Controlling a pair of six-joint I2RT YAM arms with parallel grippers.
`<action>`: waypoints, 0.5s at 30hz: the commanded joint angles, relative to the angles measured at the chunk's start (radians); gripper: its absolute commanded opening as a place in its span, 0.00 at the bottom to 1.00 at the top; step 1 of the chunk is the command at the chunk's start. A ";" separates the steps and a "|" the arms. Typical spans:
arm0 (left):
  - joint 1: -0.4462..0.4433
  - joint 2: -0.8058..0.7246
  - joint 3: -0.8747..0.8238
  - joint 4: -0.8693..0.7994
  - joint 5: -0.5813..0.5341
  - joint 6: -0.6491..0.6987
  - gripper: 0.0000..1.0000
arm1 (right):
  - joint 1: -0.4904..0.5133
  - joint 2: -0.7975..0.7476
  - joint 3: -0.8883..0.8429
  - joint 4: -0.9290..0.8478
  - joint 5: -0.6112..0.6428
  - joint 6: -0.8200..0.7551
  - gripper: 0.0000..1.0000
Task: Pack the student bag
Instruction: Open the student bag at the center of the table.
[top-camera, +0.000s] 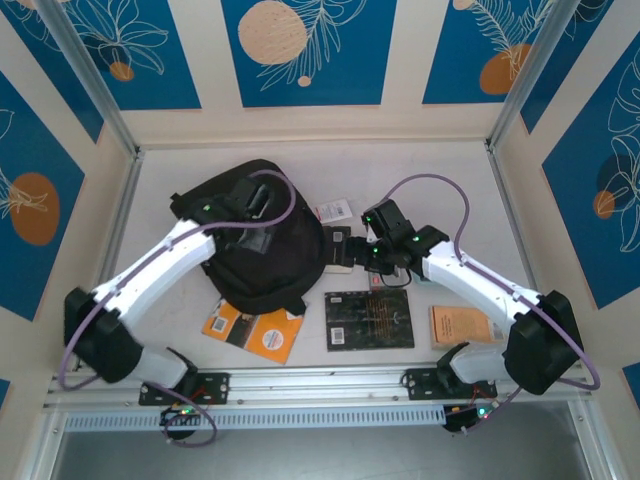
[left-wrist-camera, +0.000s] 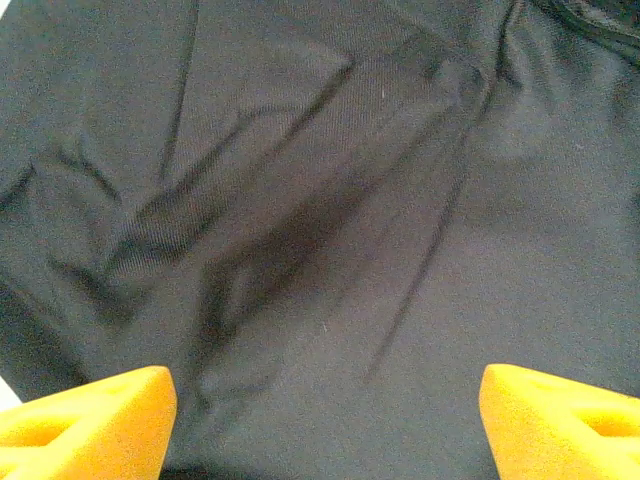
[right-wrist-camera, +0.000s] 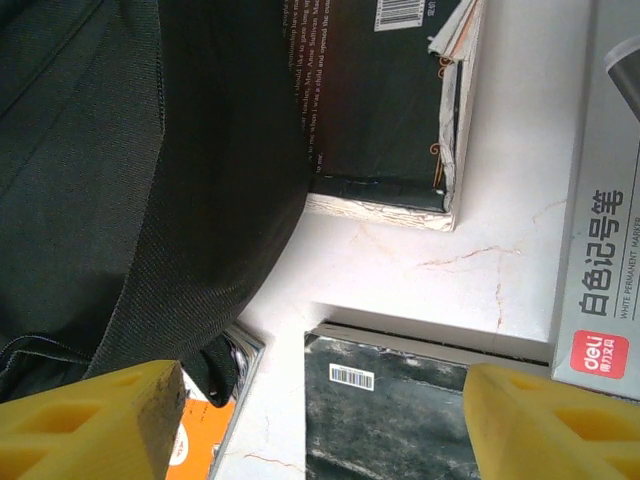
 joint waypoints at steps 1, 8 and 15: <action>0.003 0.138 0.092 -0.035 -0.079 0.103 0.80 | -0.002 0.004 0.034 -0.001 -0.028 -0.032 0.77; 0.030 0.374 0.187 -0.043 -0.150 0.093 0.82 | -0.028 -0.023 0.030 -0.006 -0.067 -0.049 0.79; 0.080 0.450 0.232 -0.020 -0.203 0.087 0.76 | -0.053 -0.047 -0.013 0.034 -0.134 -0.050 0.77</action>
